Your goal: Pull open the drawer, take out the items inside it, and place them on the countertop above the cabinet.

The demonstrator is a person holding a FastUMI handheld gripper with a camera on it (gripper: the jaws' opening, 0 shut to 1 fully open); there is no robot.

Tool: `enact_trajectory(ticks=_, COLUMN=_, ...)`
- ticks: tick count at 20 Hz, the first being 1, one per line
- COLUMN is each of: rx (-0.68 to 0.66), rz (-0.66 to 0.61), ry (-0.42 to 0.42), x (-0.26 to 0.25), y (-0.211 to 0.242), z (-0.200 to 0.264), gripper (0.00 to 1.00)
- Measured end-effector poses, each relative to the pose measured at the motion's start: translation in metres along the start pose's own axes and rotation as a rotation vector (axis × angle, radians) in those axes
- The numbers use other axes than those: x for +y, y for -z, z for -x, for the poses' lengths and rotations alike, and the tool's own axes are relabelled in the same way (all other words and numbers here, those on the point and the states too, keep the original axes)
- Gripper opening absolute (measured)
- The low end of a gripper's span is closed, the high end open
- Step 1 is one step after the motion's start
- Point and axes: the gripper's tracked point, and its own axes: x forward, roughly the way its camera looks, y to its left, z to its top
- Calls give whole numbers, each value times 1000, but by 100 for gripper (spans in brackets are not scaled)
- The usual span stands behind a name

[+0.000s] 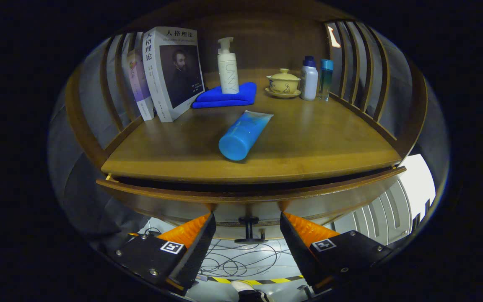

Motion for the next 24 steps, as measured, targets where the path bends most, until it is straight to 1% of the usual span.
enact_trajectory(ticks=5, rx=30, rz=-12, ry=7, x=2, y=6, z=-11, gripper=95)
enact_trajectory(ticks=7, rx=23, rz=-5, ry=8, x=2, y=7, z=-11, gripper=95)
enact_trajectory(ticks=10, rx=-54, rz=-5, ry=-7, x=5, y=-5, z=2, gripper=95)
enact_trajectory(ticks=16, rx=-209, rz=-6, ry=-33, x=8, y=-16, z=73, gripper=96)
enact_trajectory(ticks=19, rx=-282, rz=-5, ry=-44, x=3, y=-9, z=112, gripper=96)
enact_trajectory(ticks=22, rx=-381, rz=-19, ry=-35, x=-8, y=-14, z=153, gripper=95)
enact_trajectory(ticks=24, rx=-407, rz=-31, ry=-39, x=-11, y=-6, z=171, gripper=95)
